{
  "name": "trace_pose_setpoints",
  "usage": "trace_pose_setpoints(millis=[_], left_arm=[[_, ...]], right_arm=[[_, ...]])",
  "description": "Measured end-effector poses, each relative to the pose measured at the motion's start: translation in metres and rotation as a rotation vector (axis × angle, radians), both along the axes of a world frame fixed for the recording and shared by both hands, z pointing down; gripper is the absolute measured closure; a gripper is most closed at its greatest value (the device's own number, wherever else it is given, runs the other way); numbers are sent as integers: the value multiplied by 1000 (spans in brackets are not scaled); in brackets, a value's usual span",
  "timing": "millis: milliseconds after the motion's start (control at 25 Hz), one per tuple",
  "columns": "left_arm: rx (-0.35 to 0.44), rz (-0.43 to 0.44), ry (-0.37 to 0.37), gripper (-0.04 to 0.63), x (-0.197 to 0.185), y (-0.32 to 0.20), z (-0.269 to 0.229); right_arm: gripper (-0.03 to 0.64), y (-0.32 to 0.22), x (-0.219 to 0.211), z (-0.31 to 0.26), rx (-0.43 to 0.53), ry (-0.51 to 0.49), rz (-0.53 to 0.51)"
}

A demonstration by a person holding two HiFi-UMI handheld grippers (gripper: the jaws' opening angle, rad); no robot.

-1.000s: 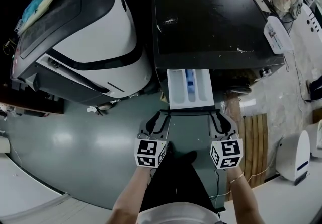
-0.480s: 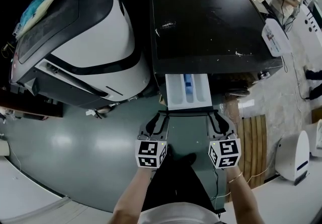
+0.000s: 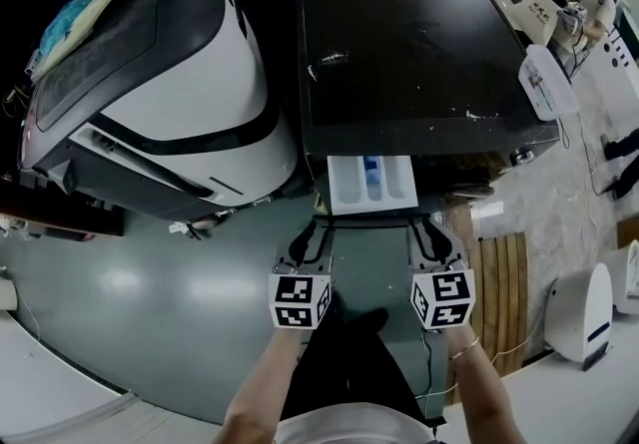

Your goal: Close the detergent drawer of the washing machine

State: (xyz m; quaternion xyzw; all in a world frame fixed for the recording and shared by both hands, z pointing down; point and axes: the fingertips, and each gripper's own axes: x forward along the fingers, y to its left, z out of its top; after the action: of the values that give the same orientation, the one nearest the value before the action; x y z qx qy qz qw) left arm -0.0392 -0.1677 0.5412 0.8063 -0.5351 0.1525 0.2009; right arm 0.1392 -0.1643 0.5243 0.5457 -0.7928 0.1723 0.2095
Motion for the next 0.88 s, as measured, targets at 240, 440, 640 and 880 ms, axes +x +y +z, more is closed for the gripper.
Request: trace_pose_setpoints(millis=[240, 440, 640, 880], left_arm=[[-2, -9, 0, 482, 0, -8, 0], [-12, -11, 6, 482, -2, -15, 0], [-17, -16, 15, 482, -2, -22, 1], [-23, -21, 19, 482, -3, -31, 0]], right_arm=[[528, -8, 0, -1, -3, -4, 7], [528, -14, -1, 0, -6, -5, 15], [528, -20, -2, 1, -7, 0, 22], [528, -30, -3, 0, -14, -6, 42]])
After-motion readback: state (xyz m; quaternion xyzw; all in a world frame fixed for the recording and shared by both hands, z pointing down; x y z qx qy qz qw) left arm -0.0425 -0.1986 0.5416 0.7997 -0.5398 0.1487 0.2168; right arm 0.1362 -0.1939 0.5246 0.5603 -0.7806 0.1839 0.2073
